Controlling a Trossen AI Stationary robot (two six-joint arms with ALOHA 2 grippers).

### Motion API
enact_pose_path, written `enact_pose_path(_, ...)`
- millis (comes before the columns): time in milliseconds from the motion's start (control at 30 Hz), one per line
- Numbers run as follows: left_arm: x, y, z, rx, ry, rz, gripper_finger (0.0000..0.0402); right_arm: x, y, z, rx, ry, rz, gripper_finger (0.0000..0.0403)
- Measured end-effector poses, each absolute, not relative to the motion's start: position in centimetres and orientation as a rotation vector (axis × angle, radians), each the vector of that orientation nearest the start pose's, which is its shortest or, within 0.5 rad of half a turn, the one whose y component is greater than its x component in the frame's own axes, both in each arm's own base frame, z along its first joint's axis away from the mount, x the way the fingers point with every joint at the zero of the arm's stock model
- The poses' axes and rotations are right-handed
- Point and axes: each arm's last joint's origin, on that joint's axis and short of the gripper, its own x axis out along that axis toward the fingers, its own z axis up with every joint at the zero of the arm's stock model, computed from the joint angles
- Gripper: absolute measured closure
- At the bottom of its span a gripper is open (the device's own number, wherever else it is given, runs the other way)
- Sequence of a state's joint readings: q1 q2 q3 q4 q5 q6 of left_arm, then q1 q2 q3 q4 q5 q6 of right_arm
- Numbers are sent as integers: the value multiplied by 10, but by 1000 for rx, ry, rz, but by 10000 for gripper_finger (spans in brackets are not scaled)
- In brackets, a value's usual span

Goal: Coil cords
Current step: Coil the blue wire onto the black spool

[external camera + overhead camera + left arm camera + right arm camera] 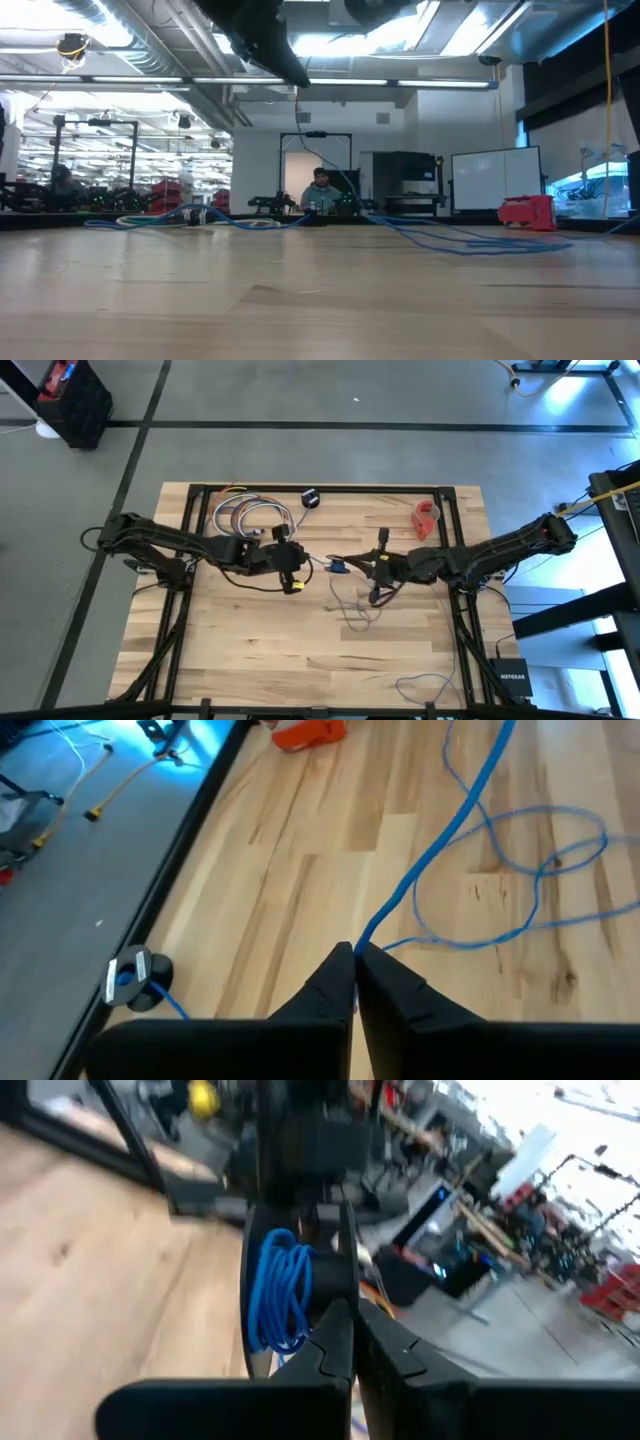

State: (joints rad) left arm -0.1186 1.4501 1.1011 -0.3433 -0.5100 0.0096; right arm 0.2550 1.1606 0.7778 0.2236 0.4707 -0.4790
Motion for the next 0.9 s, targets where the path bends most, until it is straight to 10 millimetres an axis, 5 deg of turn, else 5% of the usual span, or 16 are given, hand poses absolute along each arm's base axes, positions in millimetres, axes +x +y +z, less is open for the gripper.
enact_pose_path(567, 312, -37, 287, 182, 568, 362, 398, 273, 36, 268, -598, 471, -289, 398)
enact_pose_path(900, 322, -49, 296, 119, 416, 317, 395, 292, 16, 259, -500, 426, -381, 398)
